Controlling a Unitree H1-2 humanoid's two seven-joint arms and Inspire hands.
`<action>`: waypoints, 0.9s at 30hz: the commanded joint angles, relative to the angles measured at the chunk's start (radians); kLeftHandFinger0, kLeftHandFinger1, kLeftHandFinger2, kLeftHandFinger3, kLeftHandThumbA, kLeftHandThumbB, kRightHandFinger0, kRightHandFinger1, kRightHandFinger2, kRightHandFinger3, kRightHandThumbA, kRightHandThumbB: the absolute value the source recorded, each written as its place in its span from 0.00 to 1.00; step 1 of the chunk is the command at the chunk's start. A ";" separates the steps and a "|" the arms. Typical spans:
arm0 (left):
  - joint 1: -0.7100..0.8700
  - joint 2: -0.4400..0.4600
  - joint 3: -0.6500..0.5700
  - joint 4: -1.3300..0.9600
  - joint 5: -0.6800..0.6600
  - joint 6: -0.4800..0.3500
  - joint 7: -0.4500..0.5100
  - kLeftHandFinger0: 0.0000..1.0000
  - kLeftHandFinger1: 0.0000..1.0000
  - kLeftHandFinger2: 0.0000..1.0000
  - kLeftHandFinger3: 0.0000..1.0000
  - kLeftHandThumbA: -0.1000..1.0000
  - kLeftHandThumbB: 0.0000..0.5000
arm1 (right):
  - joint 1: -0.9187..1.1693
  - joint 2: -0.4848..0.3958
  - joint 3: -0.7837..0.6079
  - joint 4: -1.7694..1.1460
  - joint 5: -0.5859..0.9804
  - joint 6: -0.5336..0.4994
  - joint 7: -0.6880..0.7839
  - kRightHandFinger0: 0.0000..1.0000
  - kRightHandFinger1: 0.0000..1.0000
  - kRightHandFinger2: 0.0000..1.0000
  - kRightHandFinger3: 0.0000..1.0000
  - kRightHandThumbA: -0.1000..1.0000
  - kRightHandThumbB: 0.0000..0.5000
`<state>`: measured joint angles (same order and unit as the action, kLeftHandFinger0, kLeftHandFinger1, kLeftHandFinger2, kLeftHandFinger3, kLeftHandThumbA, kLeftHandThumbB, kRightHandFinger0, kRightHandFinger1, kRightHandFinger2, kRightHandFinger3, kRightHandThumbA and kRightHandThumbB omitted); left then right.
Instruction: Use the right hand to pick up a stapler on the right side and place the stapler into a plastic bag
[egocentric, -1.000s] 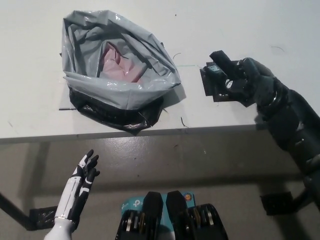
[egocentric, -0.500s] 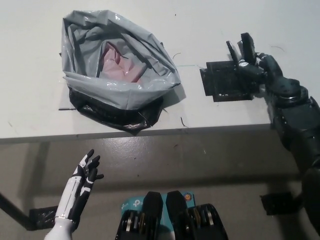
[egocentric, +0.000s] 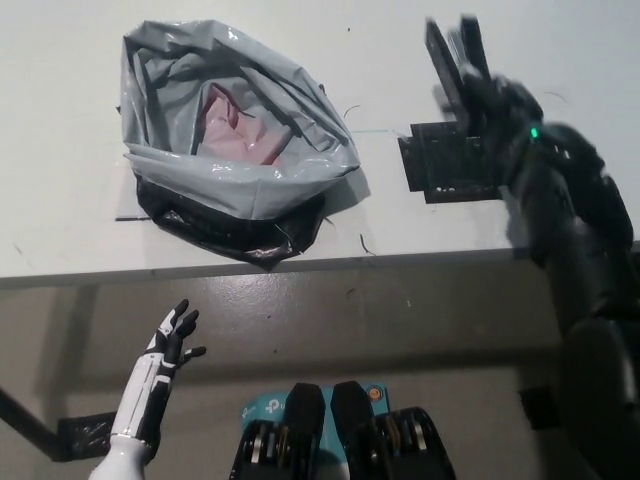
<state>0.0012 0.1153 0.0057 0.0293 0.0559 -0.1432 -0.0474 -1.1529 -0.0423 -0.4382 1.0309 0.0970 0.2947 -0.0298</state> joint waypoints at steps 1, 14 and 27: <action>0.017 0.001 -0.017 -0.017 -0.002 -0.077 -0.012 1.00 1.00 1.00 1.00 1.00 1.00 | -0.182 0.077 0.059 -0.209 0.102 0.102 0.088 0.00 0.12 0.50 1.00 0.06 0.50; 0.053 0.029 -0.044 -0.008 -0.034 -0.152 -0.063 1.00 1.00 1.00 1.00 1.00 1.00 | -0.265 0.162 0.361 -0.196 -0.044 0.036 0.117 0.00 0.32 0.69 0.31 0.23 0.42; 0.040 0.044 -0.061 -0.003 -0.043 -0.145 -0.092 1.00 1.00 1.00 1.00 1.00 1.00 | -0.334 0.156 0.619 0.120 -0.211 -0.115 0.001 0.18 0.51 0.75 0.59 0.28 0.41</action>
<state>0.0520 0.1442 -0.0470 0.0355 0.0383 -0.2546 -0.1099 -1.3813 0.1227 0.1410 1.0901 -0.0363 0.3153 0.0350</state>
